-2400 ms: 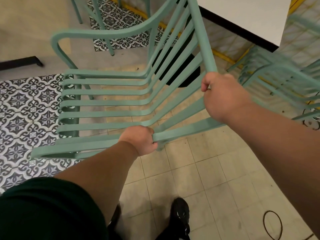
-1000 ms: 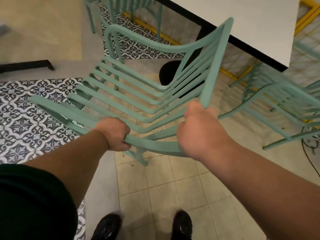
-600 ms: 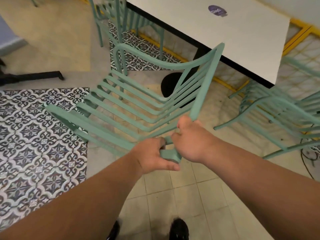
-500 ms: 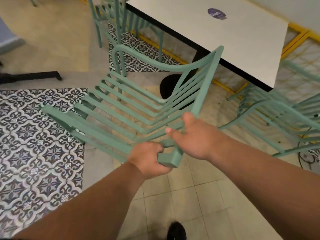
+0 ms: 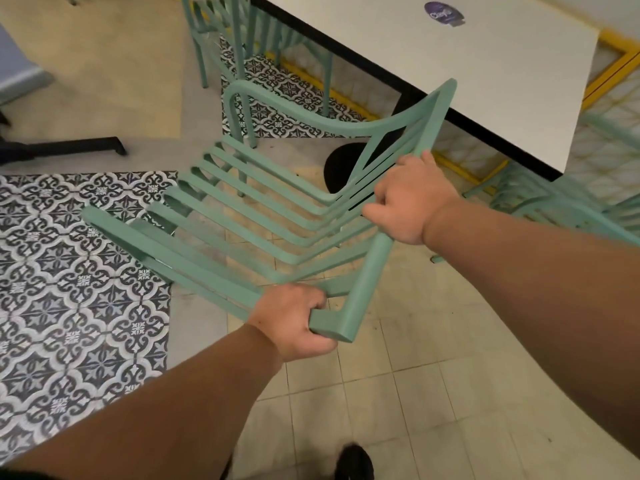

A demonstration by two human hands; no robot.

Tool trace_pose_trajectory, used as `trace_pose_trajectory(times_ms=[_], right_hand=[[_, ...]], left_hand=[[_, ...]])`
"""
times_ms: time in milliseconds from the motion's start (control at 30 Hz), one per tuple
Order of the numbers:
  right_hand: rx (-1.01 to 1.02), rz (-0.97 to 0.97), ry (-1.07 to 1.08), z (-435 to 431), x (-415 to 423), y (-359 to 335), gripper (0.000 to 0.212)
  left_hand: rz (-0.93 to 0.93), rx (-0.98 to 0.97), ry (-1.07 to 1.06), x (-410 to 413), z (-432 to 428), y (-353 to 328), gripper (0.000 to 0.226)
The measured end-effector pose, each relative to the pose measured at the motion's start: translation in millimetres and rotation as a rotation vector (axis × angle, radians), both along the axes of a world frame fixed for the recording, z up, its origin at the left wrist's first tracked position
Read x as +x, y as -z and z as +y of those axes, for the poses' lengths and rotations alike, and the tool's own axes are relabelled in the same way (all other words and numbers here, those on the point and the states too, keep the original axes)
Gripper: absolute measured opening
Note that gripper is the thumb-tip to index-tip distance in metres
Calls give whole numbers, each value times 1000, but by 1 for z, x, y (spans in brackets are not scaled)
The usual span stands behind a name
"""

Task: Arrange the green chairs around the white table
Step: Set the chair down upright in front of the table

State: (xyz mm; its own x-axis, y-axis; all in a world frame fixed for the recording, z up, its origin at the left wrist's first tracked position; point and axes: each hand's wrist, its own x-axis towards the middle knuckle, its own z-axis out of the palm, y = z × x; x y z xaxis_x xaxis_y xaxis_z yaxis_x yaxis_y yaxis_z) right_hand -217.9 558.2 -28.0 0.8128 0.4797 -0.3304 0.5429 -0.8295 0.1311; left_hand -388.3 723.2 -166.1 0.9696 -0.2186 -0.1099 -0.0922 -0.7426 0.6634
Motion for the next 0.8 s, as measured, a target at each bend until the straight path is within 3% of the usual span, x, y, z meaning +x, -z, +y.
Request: trace_pose_trajectory(times_ms=[233,800], right_hand=[[114,-75,-2,-4,-2,10,42],[-44,-69,130,4,-70,3,62]], left_hand=[[-12,-22,6,-1,1,1,39],[9,-37,181,-34,41,-9,45]])
